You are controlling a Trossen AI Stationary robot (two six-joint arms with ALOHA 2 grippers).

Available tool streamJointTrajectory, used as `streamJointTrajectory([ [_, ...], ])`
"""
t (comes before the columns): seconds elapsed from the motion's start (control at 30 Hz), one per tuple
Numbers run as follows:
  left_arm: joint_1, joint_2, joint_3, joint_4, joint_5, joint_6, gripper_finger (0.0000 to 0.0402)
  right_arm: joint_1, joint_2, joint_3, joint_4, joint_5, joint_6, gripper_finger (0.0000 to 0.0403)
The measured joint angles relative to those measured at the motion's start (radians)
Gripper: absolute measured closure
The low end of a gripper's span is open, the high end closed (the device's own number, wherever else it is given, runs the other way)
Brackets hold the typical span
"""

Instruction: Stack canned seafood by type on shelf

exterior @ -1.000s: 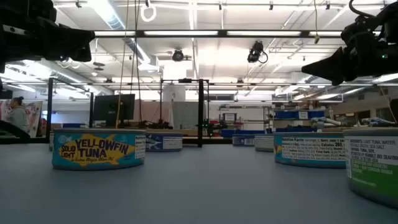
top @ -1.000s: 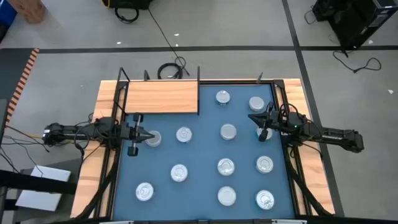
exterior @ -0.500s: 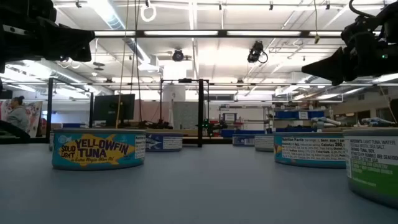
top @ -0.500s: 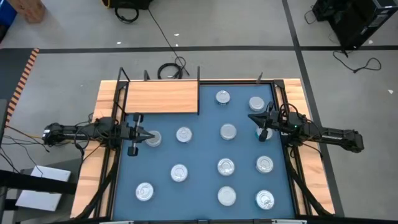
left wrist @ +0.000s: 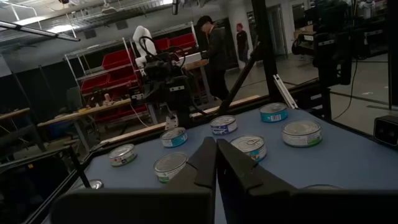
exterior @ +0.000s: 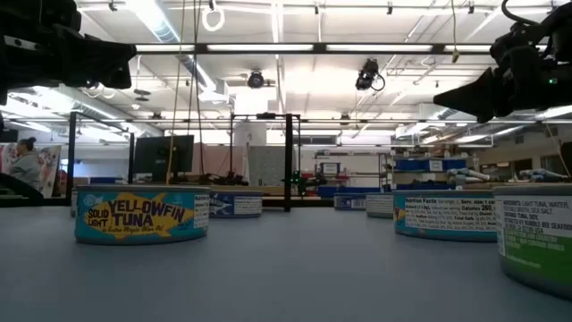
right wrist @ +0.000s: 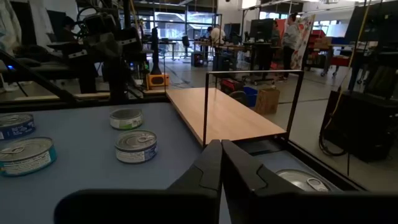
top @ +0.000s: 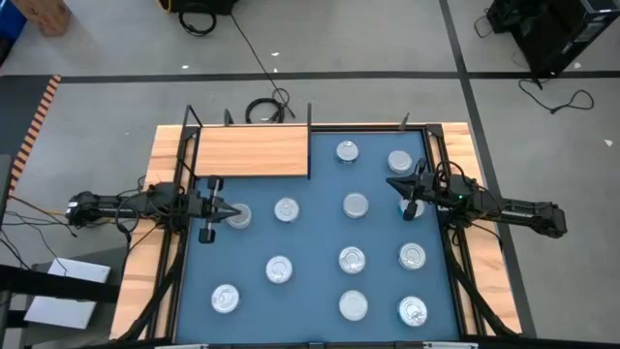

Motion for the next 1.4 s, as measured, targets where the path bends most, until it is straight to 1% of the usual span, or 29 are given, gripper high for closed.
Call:
streamJointTrajectory([
  [1.0,0.000,0.000,0.000,0.000,0.000,0.001,0.0385,0.000,0.000,0.000,0.000,0.000,0.000,0.0383],
  [1.17,0.000,0.000,0.000,0.000,-0.040,0.146,0.0385,0.000,0.000,0.000,0.000,0.000,0.000,0.0383],
  [1.4,0.000,0.000,0.000,0.000,-0.042,0.164,0.0385,0.000,0.000,0.000,0.000,0.000,0.000,0.0383],
])
